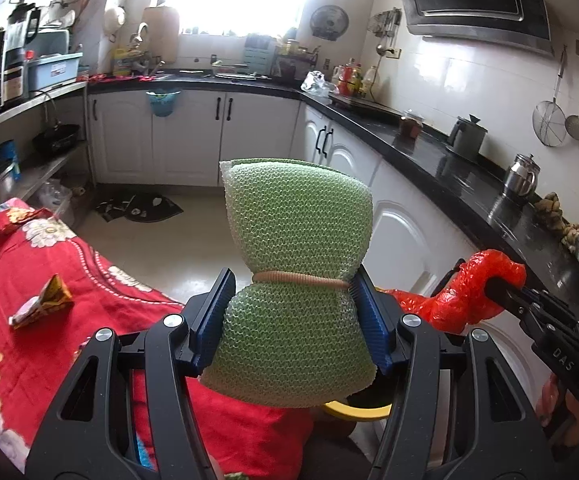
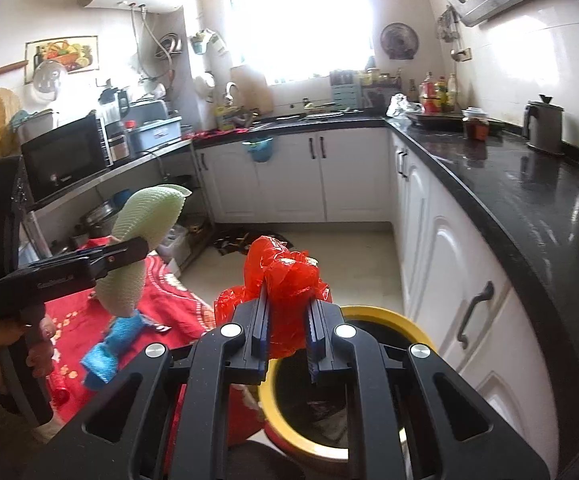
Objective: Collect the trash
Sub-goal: 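Carry the green scrubber and red bag over the yellow-rimmed bin with both tools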
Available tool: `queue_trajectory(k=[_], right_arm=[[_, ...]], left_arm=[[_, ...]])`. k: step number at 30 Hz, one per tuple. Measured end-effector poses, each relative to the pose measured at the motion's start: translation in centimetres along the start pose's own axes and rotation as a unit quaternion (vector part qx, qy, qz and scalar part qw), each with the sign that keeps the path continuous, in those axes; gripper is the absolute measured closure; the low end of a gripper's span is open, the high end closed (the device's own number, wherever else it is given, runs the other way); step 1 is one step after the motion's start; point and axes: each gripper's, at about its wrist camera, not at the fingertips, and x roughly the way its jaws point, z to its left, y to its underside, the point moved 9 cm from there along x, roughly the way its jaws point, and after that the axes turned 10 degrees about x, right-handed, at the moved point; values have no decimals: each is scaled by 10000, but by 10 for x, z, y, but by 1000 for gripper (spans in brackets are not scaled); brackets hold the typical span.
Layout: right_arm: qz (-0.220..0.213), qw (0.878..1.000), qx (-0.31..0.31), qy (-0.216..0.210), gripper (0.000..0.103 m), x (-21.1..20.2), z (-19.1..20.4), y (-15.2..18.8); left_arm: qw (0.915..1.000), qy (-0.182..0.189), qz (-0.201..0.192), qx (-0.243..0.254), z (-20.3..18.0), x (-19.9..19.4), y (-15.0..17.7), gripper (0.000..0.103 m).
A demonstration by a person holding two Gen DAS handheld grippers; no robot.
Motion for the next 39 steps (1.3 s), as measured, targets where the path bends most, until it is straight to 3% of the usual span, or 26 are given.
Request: queue_trajectory(k=[14, 39], right_arm=[[28, 9982, 175, 580, 89, 10, -47, 4], [640, 9897, 300, 1242, 89, 56, -101, 51]], left_arm=[[9992, 324, 160, 150, -33, 32, 5, 52], [9930, 806, 785, 347, -79, 111, 41, 51]])
